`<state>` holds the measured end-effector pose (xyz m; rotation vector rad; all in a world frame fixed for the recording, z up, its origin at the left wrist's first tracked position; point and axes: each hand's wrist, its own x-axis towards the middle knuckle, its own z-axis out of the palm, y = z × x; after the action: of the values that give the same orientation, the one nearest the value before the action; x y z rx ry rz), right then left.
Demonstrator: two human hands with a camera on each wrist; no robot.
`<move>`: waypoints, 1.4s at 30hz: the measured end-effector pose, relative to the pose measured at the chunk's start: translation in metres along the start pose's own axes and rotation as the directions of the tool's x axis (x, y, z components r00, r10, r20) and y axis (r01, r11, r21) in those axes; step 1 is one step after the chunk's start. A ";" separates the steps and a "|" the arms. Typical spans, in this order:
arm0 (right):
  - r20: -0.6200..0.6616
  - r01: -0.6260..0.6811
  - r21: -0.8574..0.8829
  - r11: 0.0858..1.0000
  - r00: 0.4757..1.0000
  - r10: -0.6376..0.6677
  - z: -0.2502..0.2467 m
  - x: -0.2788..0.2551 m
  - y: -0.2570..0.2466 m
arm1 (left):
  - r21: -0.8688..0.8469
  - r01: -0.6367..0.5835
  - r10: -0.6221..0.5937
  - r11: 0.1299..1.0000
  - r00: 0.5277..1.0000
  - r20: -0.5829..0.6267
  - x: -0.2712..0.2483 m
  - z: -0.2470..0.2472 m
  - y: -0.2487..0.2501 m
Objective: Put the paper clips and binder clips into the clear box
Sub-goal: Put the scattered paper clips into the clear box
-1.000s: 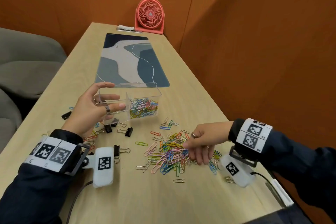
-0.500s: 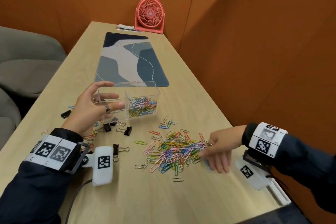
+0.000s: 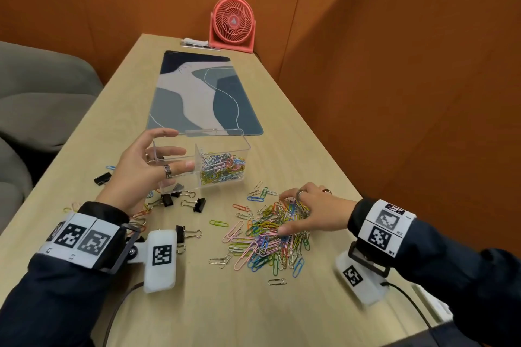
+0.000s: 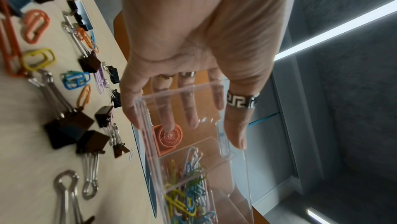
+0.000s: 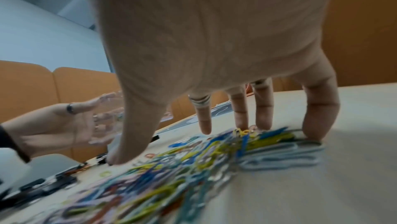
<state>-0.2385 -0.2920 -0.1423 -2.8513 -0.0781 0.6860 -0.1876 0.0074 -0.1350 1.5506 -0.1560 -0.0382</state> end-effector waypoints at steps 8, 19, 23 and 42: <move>-0.039 0.110 0.073 0.991 0.993 -0.108 0.011 0.003 -0.025 | -0.006 0.002 -0.002 1.000 1.000 -0.003 0.000 -0.001 0.000; -0.115 0.137 0.151 0.979 0.986 -0.120 -0.003 0.013 -0.023 | 0.009 0.014 -0.014 1.000 1.000 0.008 0.001 0.002 -0.001; -0.156 0.125 0.140 0.982 0.982 -0.102 -0.007 0.013 -0.022 | 0.016 0.009 -0.009 1.000 1.000 0.014 0.002 0.002 -0.002; -0.402 0.322 0.417 0.850 0.904 -0.145 -0.074 0.001 -0.047 | 0.000 0.023 -0.023 1.000 0.999 0.040 0.002 0.000 -0.004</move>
<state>-0.2044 -0.2597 -0.0683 -2.3797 -0.1765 0.0984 -0.1854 0.0067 -0.1390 1.5522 -0.1702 -0.0874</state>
